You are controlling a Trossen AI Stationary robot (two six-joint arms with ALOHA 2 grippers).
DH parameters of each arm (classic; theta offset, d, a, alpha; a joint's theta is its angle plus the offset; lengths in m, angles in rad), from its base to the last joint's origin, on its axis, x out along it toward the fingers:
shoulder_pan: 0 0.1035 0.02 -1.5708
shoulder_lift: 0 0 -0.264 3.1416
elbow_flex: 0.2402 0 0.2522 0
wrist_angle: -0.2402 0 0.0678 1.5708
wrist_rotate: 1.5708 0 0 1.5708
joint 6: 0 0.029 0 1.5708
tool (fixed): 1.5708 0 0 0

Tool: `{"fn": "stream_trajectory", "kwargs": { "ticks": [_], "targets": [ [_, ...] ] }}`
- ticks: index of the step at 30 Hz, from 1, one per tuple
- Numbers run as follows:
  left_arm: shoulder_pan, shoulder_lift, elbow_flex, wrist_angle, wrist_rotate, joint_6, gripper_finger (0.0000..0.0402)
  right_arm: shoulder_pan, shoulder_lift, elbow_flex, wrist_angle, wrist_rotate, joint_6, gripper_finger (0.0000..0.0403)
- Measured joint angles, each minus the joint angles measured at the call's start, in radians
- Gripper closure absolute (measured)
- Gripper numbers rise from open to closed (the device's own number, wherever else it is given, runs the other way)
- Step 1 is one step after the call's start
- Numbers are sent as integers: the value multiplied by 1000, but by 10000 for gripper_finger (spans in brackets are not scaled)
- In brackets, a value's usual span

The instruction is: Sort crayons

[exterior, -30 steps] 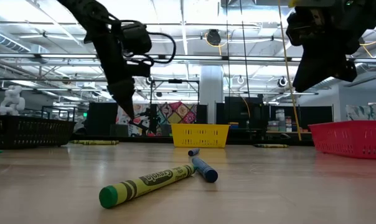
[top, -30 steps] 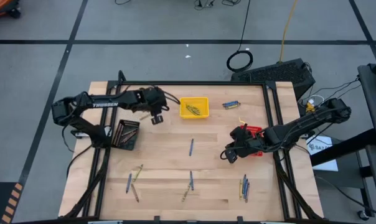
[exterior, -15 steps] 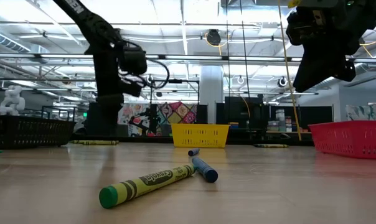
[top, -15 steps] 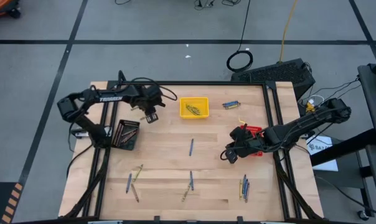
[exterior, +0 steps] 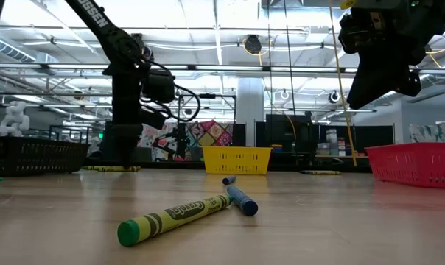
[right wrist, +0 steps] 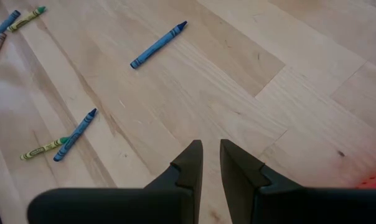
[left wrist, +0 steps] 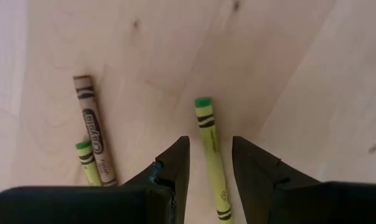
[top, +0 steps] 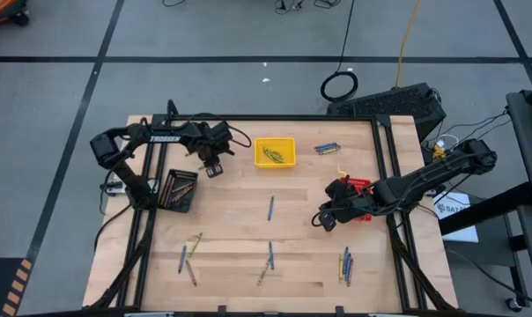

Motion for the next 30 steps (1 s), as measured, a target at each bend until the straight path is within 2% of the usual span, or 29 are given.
{"fn": "stream_trajectory", "kwargs": {
  "ticks": [7, 17, 30],
  "targets": [
    [14, 14, -47, 56, 44, 0, 303, 0, 0, 0, 0, 0, 1, 362],
    [14, 19, -51, 69, 41, 9, 393, 0, 0, 0, 7, 0, 2, 362],
    [-9, -15, -49, 58, 32, 8, 399, 0, 0, 0, 6, 3, 2, 362]
  ]
}}
